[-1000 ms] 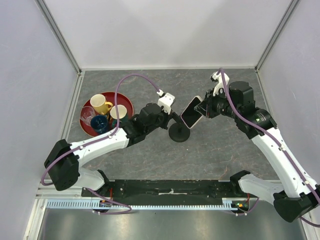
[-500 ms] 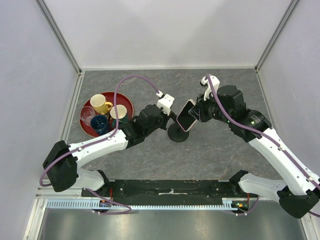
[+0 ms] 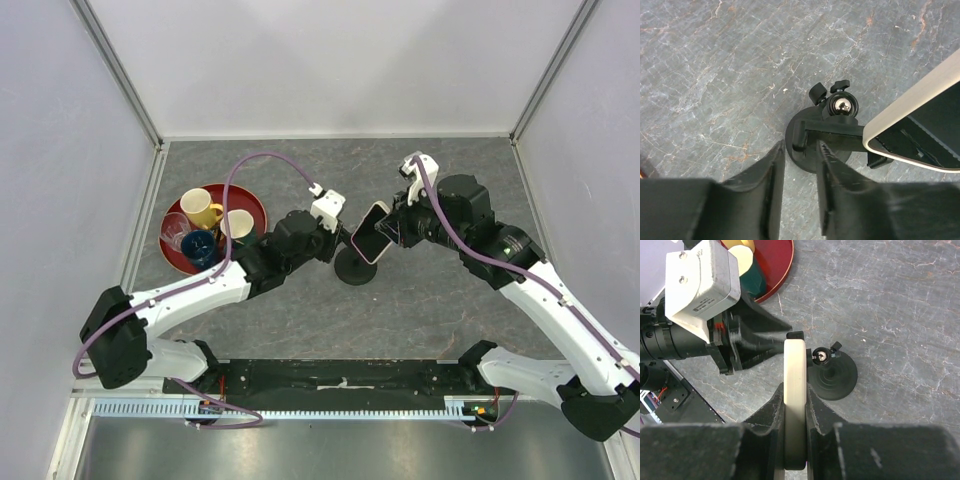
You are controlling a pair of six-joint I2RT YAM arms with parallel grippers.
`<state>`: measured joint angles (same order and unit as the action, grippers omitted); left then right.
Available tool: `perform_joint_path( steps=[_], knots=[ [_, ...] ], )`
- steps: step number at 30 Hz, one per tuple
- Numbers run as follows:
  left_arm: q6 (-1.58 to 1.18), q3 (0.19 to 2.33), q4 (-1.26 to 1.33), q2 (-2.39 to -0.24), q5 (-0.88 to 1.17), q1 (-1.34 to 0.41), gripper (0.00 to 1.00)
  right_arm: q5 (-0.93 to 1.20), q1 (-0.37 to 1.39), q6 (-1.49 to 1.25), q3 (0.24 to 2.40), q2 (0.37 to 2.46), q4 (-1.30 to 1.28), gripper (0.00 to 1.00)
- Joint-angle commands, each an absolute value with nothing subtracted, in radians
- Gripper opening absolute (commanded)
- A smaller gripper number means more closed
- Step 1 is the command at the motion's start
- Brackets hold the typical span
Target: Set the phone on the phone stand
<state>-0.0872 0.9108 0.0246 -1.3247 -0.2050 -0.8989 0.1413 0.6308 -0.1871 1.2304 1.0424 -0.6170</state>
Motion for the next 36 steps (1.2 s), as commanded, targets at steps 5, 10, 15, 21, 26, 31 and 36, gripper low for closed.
perform_joint_path(
  steps=[5, 10, 15, 21, 26, 31, 36],
  knots=[
    [-0.213, 0.969, 0.006, -1.188, -0.18, -0.865, 0.73, 0.187, 0.632, -0.083, 1.328, 1.048, -0.564, 0.0],
    [-0.264, 0.968, -0.124, -1.068, -0.182, -0.836, 0.74, 0.244, 0.63, 0.027, 1.356, 1.057, -0.565, 0.0],
    [-0.331, 0.904, -0.244, -0.872, -0.192, -0.766, 0.73, 0.659, 0.632, 0.236, 1.4, 1.149, -0.557, 0.0],
    [-0.377, 0.862, -0.362, -0.744, -0.14, -0.693, 0.73, 0.87, 0.638, 0.429, 1.543, 1.376, -0.678, 0.0],
    [-0.368, 0.856, -0.397, -0.732, -0.094, -0.663, 0.73, 0.848, 0.64, 0.548, 1.623, 1.485, -0.761, 0.0],
    [-0.307, 0.911, -0.385, -0.866, 0.136, -0.617, 0.7, 0.829, 0.64, 0.551, 1.638, 1.476, -0.88, 0.0],
    [-0.172, 0.934, -0.205, -1.029, 0.357, -0.615, 0.66, 0.734, 0.64, 0.324, 1.579, 1.285, -0.841, 0.0]
  ],
)
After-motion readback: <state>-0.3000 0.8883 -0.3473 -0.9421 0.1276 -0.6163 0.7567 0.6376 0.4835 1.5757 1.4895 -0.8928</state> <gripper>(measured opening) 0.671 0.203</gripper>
